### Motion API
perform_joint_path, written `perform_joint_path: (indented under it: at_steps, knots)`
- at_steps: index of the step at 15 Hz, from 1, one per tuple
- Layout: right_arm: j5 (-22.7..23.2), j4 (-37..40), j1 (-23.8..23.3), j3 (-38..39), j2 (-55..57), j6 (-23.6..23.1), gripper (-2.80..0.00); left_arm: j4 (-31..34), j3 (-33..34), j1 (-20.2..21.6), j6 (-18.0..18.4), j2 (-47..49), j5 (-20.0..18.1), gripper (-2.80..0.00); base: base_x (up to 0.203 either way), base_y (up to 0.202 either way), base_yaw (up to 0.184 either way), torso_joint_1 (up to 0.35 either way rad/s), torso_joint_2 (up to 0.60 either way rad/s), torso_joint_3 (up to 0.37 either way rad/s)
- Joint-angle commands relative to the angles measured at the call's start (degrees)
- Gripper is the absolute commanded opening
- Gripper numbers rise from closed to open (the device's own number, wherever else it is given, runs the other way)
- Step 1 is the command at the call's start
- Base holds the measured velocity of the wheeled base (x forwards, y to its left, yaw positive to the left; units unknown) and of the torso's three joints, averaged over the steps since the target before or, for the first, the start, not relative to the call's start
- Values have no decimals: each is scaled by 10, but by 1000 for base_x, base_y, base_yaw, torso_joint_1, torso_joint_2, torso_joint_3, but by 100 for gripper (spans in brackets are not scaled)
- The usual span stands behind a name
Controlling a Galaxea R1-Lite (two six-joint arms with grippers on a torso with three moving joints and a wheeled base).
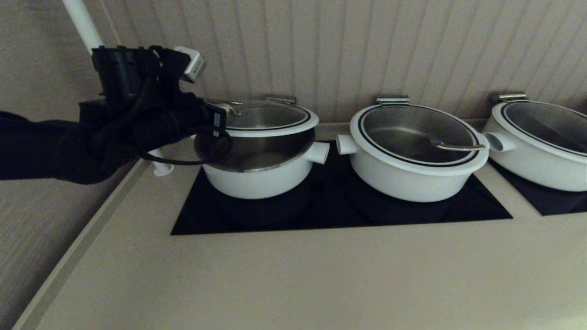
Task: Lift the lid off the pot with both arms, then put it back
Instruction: Open the food pot lid a small opening with the left arm, then hold the pot lid with the right arm
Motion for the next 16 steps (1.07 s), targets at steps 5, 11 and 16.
perform_joint_path:
  at_steps: [5, 11, 16]
  knots:
    - [1, -1, 0, 1, 0, -2, -280, -4, -7, -1, 1, -10, 0, -280, 0, 0, 0, 0, 0, 0]
    - [4, -6, 0, 2, 1, -15, -280, -3, -6, -1, 1, -16, 0, -280, 0, 0, 0, 0, 0, 0]
    - [11, -6, 1, 2, 0, -38, -280, 1, -8, -1, 17, 0, -2, -280, 0, 0, 0, 0, 0, 0]
